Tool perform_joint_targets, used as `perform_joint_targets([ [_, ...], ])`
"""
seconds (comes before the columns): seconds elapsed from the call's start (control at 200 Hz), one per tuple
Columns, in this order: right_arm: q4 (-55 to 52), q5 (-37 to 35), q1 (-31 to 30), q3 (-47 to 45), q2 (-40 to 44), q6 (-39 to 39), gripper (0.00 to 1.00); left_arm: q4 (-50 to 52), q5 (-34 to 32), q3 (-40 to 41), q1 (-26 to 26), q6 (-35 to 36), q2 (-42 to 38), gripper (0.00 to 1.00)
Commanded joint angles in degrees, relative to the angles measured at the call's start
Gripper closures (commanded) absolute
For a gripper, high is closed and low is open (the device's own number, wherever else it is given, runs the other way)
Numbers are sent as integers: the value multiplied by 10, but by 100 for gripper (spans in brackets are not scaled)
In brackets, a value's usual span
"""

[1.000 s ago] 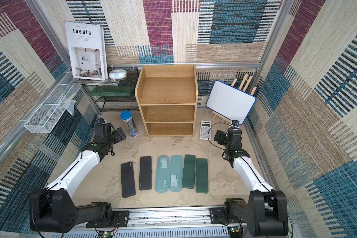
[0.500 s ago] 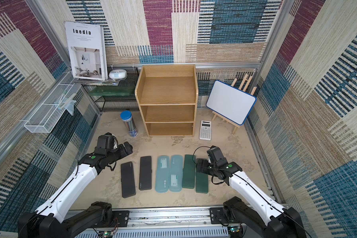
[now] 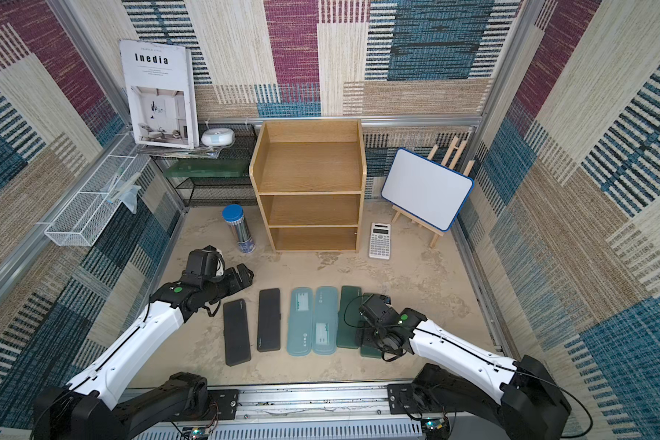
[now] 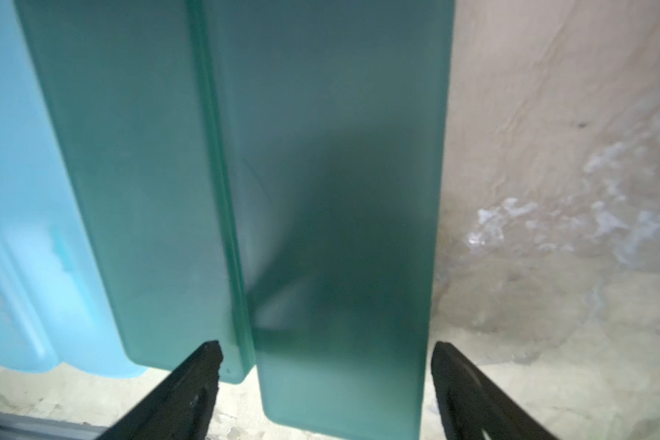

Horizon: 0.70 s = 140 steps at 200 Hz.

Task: Place the pencil cases on the shelf according to color
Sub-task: Pick up the pencil case from the center of the board.

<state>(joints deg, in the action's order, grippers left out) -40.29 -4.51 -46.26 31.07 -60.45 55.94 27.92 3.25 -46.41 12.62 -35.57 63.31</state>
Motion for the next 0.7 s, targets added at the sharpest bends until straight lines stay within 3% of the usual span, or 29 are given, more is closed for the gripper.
perform_joint_targets([
  [0.0, -35, -40, -12, 12, -25, 22, 9, -12, 7, -2, 5, 0, 2, 0],
  [0.291, -64, -71, -15, 21, -27, 30, 10, -16, 11, -10, 16, 0, 9, 0],
  [0.696, -55, -59, -15, 25, -40, 33, 10, -18, 13, -5, 21, 1, 8, 0],
])
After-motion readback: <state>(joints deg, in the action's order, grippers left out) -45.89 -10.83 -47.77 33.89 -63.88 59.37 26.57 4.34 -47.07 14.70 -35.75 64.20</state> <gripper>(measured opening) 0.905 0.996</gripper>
